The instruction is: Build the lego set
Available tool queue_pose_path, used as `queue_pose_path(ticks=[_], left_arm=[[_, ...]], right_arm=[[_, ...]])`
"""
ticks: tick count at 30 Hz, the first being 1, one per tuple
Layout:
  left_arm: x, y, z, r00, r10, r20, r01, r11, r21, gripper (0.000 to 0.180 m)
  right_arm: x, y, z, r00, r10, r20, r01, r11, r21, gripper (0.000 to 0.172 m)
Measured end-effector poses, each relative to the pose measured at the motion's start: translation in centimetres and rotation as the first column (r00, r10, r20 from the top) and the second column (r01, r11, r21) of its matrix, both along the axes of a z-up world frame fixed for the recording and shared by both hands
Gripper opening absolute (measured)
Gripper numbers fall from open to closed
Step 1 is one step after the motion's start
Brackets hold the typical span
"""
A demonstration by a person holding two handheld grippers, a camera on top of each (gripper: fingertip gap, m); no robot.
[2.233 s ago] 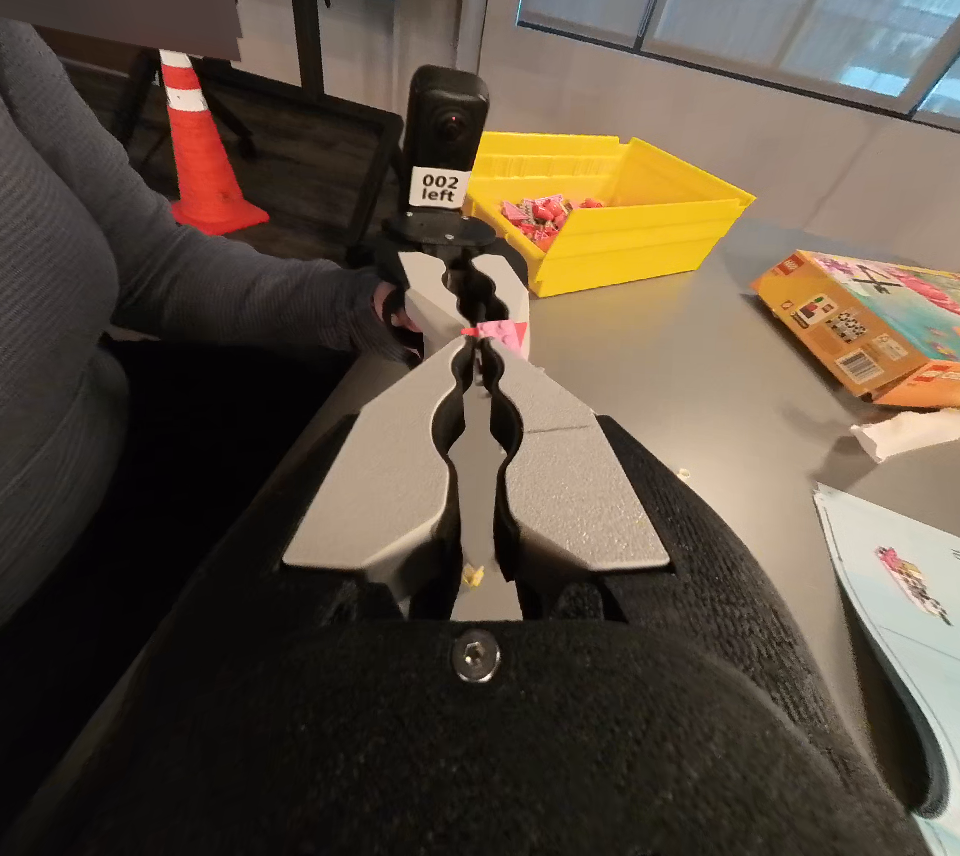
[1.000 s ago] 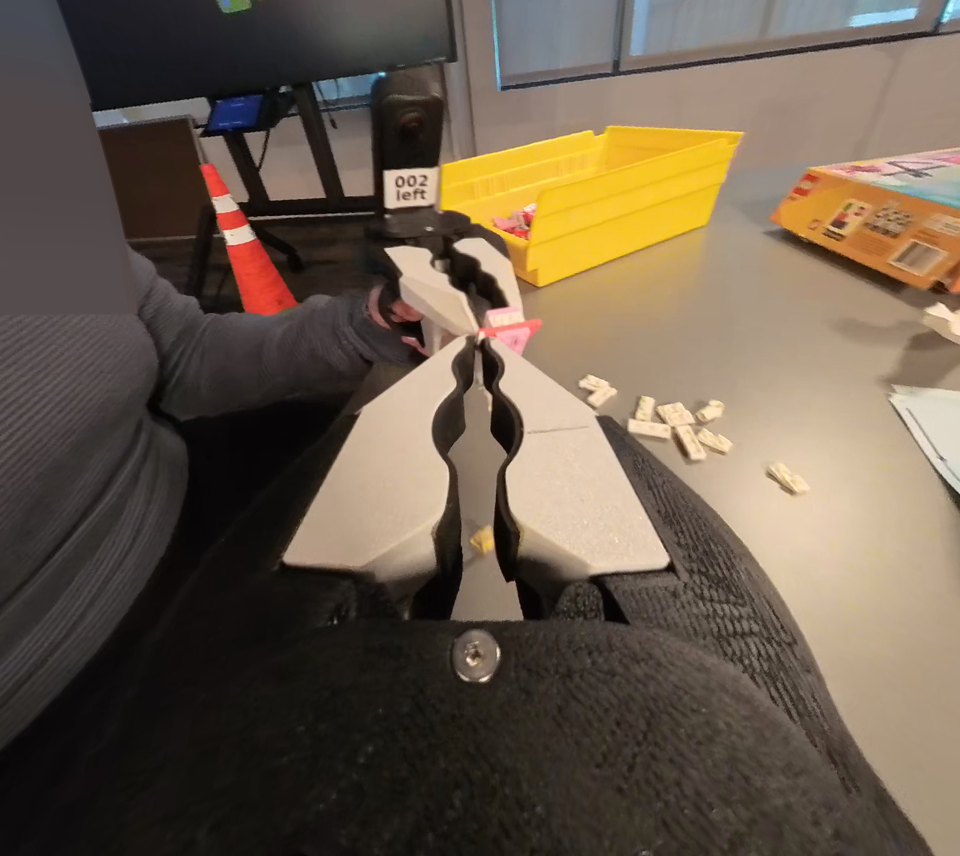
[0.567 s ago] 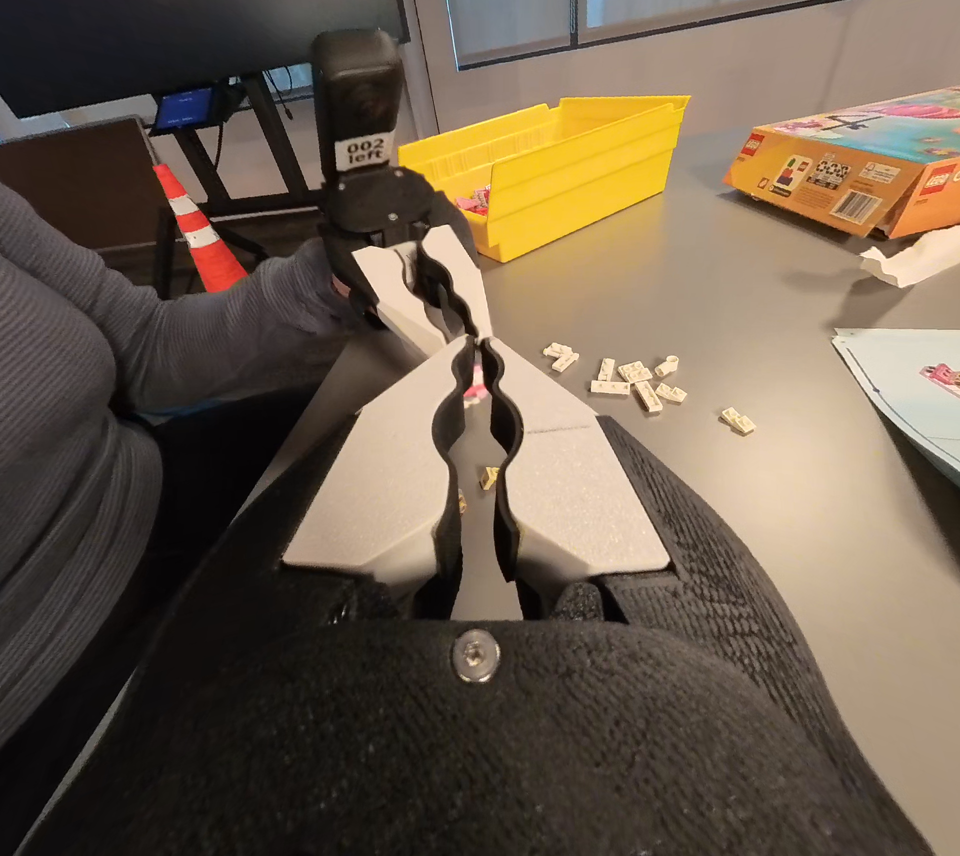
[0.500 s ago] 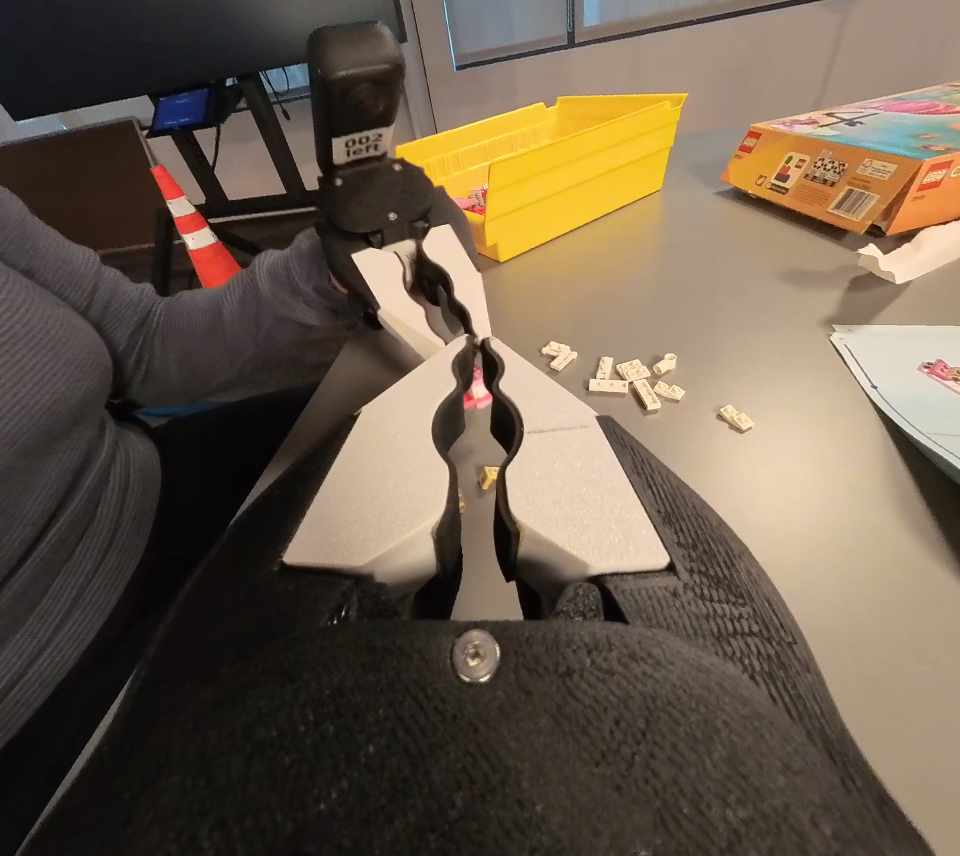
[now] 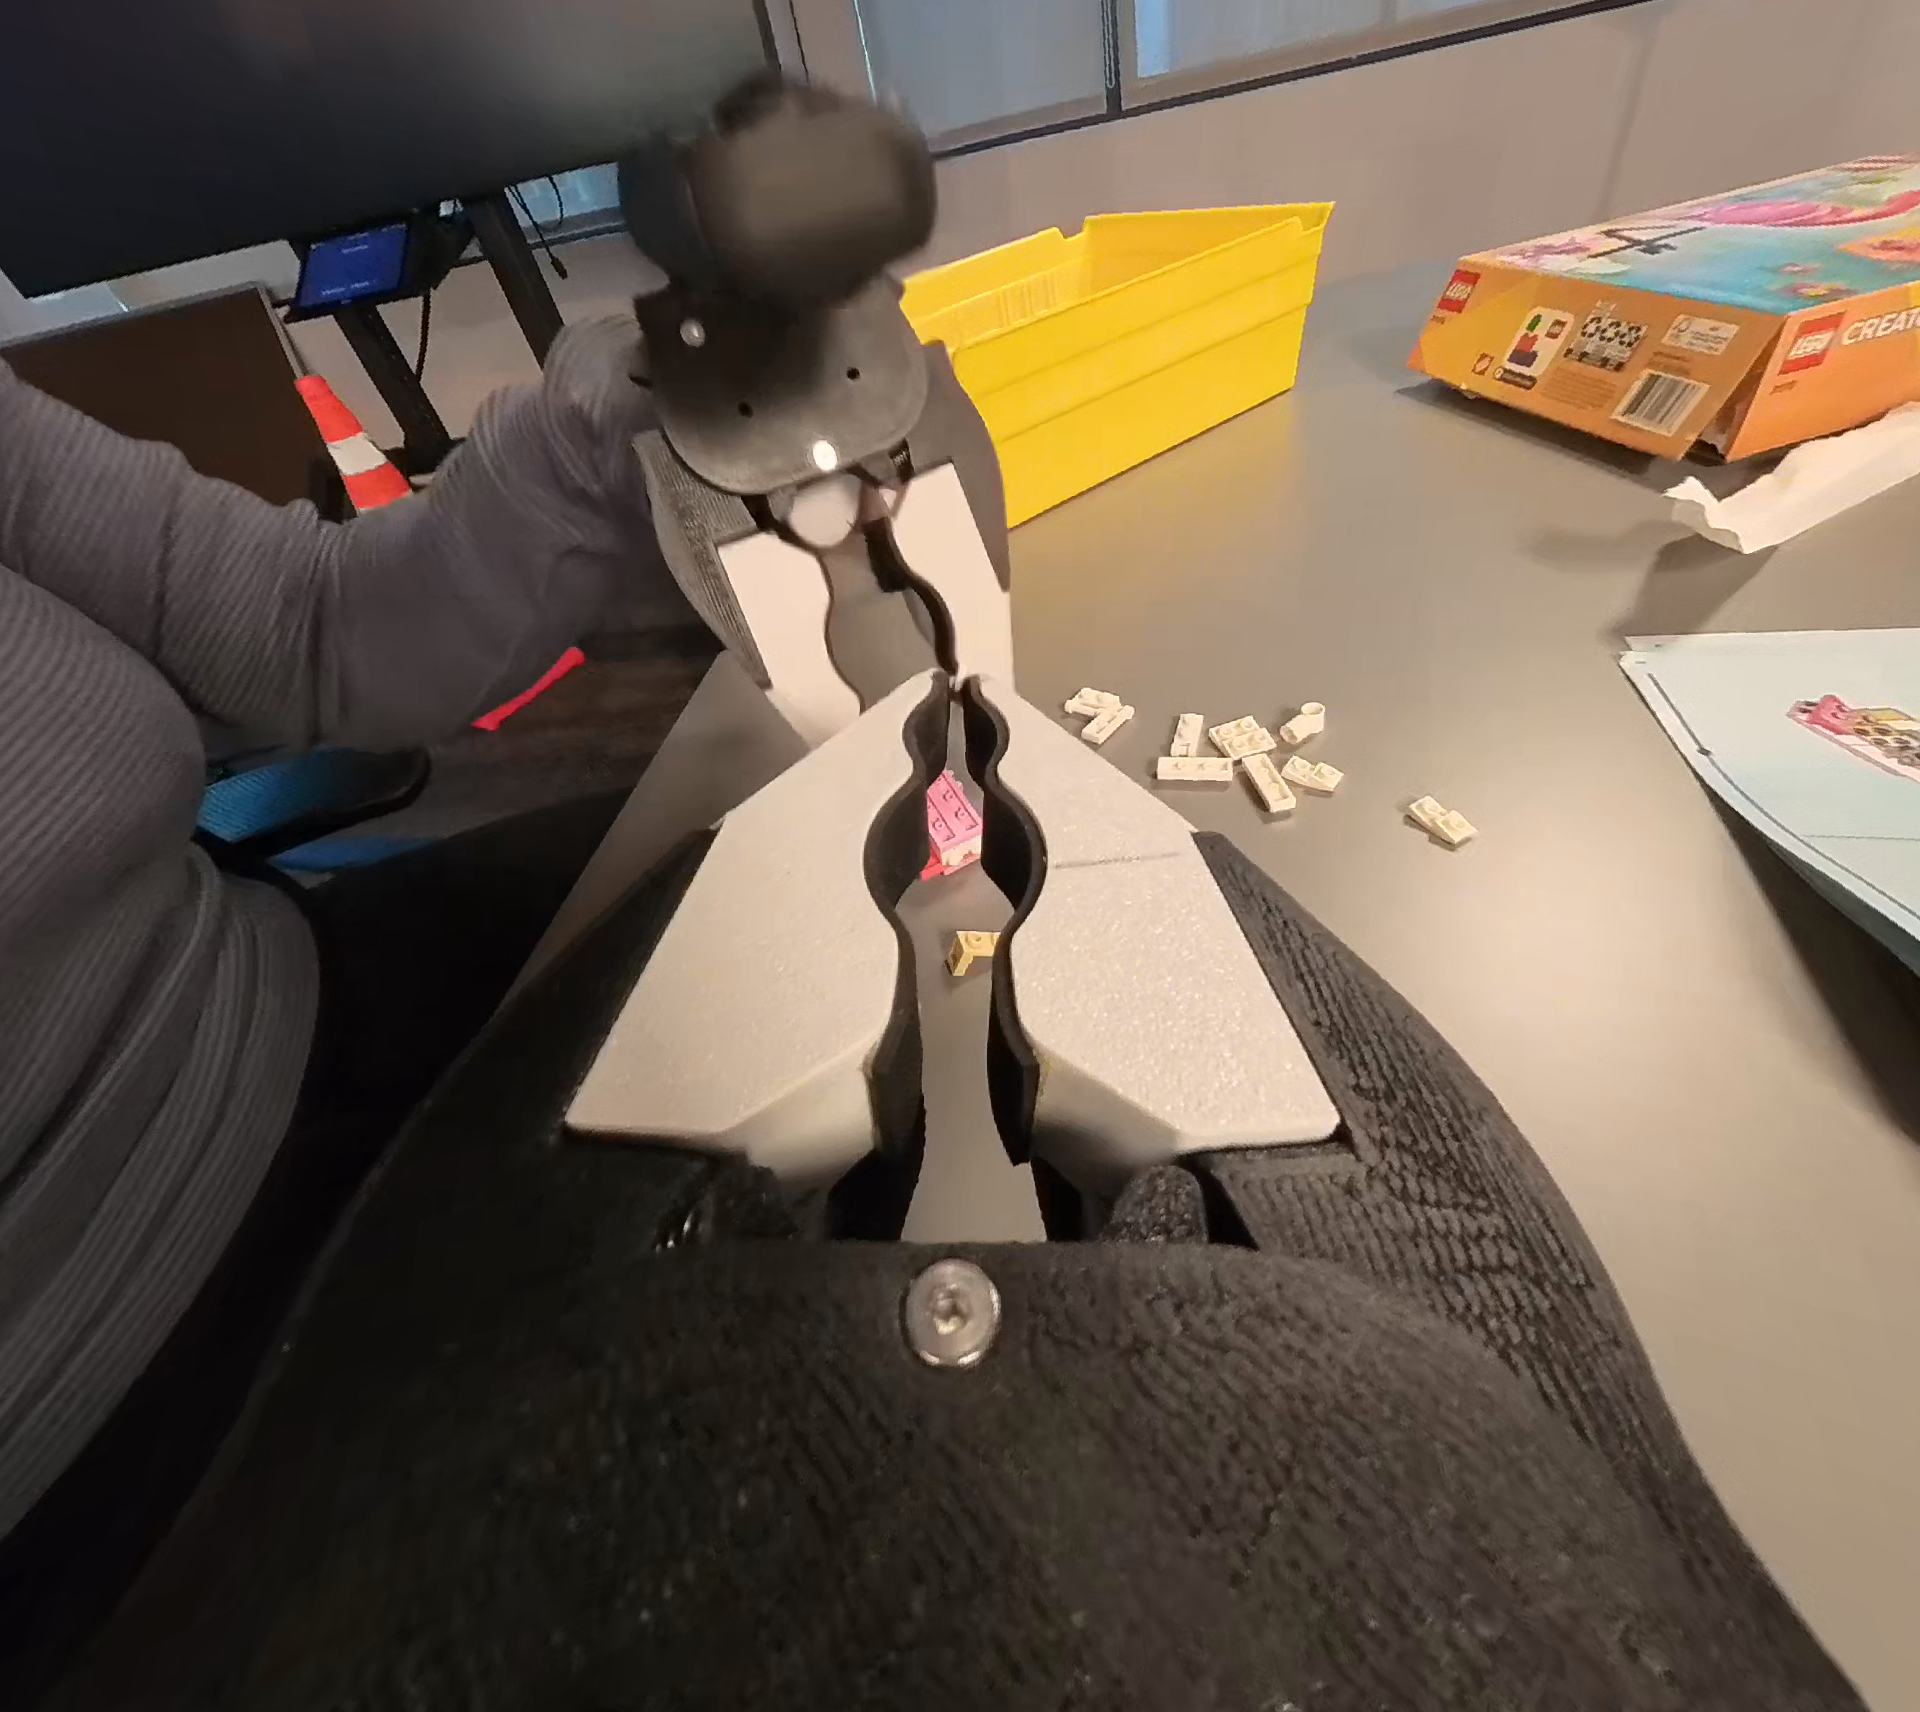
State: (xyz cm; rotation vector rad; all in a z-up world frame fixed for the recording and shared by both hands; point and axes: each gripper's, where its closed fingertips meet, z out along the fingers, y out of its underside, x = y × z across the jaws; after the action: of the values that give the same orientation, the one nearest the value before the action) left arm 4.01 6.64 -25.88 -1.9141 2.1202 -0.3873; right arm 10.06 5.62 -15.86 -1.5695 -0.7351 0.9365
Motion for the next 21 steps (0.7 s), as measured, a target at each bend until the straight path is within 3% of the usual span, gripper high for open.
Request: queue_pose_path(ticks=[3,6,8,10,11,12,14,16,17,18,21], left_arm=[[-0.5,-0.3,-0.9,0.997,-0.024,-0.079,0.024,1.000,0.000,0.033],[0.0,-0.4,-0.9,0.997,-0.041,-0.062,0.042,0.999,0.018,0.017],[0.8,0.1,0.0,0.999,-0.034,0.040,0.032,0.998,0.049,0.017],[2.6,0.6,2.9,0.957,-0.001,0.289,-0.016,0.998,0.054,0.017],[3.5,0.9,5.3,0.891,0.024,0.453,-0.052,0.997,0.048,0.017],[4.1,1.1,8.0,0.785,0.046,0.618,-0.083,0.996,0.031,0.016],[4.2,1.0,13.7,0.475,0.109,0.873,-0.108,0.992,-0.065,0.016],[3.1,0.2,17.6,0.177,0.167,0.970,-0.019,0.986,-0.166,0.016],[2.6,-0.1,18.6,0.075,0.214,0.974,0.036,0.976,-0.217,0.016],[2.4,-0.1,19.0,0.021,0.265,0.964,0.083,0.960,-0.266,0.016],[2.7,-0.1,18.5,-0.049,0.351,0.935,0.147,0.929,-0.340,0.016]], right_arm=[[0.2,0.1,0.3,0.999,-0.002,-0.034,0.002,1.000,0.002,0.000],[0.7,0.2,1.3,0.994,-0.014,-0.106,0.016,1.000,0.018,0.000],[1.1,0.3,2.4,0.983,-0.028,-0.181,0.036,0.998,0.044,0.000],[1.6,0.2,4.0,0.959,-0.037,-0.282,0.063,0.995,0.082,0.000],[1.9,0.1,5.0,0.939,-0.035,-0.343,0.074,0.992,0.102,0.000],[2.1,0.0,6.1,0.911,-0.029,-0.410,0.086,0.989,0.120,0.000],[2.3,-0.5,8.1,0.847,-0.005,-0.532,0.102,0.983,0.153,0.000],[1.8,-0.8,9.2,0.811,0.015,-0.584,0.109,0.978,0.177,0.000],[1.4,-1.0,9.4,0.810,0.025,-0.586,0.106,0.976,0.189,0.000],[1.0,-1.1,9.6,0.811,0.034,-0.584,0.102,0.975,0.199,0.000],[0.1,-1.7,10.4,0.790,0.073,-0.608,0.078,0.973,0.219,0.000]])
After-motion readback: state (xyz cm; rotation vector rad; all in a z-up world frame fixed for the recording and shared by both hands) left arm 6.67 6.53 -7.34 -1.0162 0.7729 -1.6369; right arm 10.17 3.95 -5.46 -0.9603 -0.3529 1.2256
